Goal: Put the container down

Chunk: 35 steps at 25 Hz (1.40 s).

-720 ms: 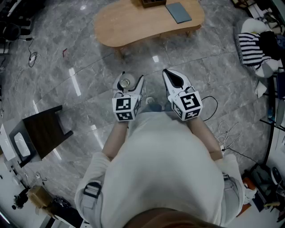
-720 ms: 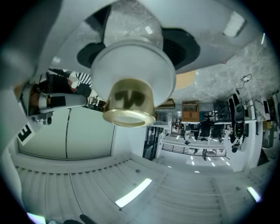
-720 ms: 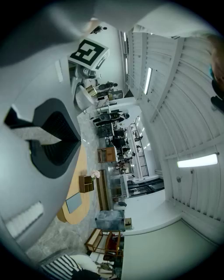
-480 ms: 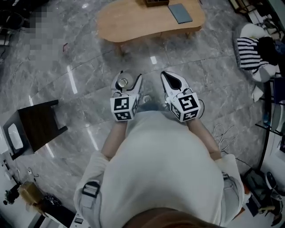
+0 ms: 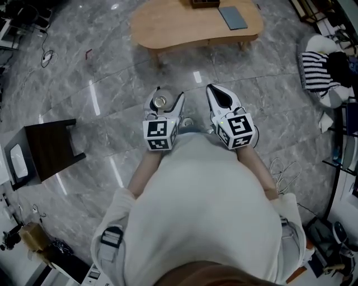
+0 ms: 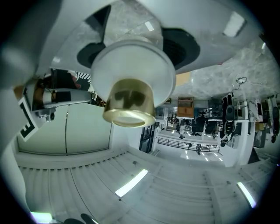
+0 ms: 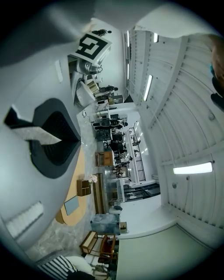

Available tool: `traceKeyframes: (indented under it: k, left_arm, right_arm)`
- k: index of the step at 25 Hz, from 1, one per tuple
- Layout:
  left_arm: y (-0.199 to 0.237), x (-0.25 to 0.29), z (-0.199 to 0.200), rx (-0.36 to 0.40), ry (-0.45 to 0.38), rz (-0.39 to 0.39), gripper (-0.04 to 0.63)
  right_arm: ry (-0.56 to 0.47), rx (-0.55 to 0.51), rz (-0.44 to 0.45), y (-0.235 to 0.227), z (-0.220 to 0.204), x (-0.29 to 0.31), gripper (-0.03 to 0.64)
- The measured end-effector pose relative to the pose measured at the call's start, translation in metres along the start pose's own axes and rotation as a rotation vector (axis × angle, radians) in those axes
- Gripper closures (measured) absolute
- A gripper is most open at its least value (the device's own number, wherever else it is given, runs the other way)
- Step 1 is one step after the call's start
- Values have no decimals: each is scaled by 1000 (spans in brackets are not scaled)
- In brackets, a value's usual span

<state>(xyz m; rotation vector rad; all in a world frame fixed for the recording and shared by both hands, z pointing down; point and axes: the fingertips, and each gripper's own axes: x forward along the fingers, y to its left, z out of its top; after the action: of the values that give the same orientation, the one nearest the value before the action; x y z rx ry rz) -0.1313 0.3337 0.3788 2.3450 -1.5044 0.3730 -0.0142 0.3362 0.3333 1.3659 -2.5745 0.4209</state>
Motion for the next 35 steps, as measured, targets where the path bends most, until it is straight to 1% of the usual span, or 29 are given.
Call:
traceKeyframes:
  k: [5, 9, 13, 17, 22, 25, 35]
  left_arm:
    - [9, 6, 6, 13, -8, -26, 245]
    - [20, 10, 16, 18, -8, -25, 245]
    - [26, 19, 17, 22, 4, -35, 245]
    - [31, 33, 16, 11, 22, -31, 245]
    - [36, 64, 20, 0, 38, -23, 245]
    - [41, 93, 25, -2, 40, -21, 245]
    - [72, 203, 80, -41, 27, 41, 245]
  right_arm:
    - [-22, 8, -24, 0, 8, 11, 618]
    - [-52, 48, -23, 3, 15, 17, 615]
    - [-38, 62, -32, 0, 13, 19, 615]
    - [-21, 86, -26, -9, 11, 26, 615]
    - [-12, 103, -4, -32, 13, 49, 615]
    - [-15, 103, 17, -56, 22, 73, 615]
    - [-5, 46, 105, -143, 82, 168, 615]
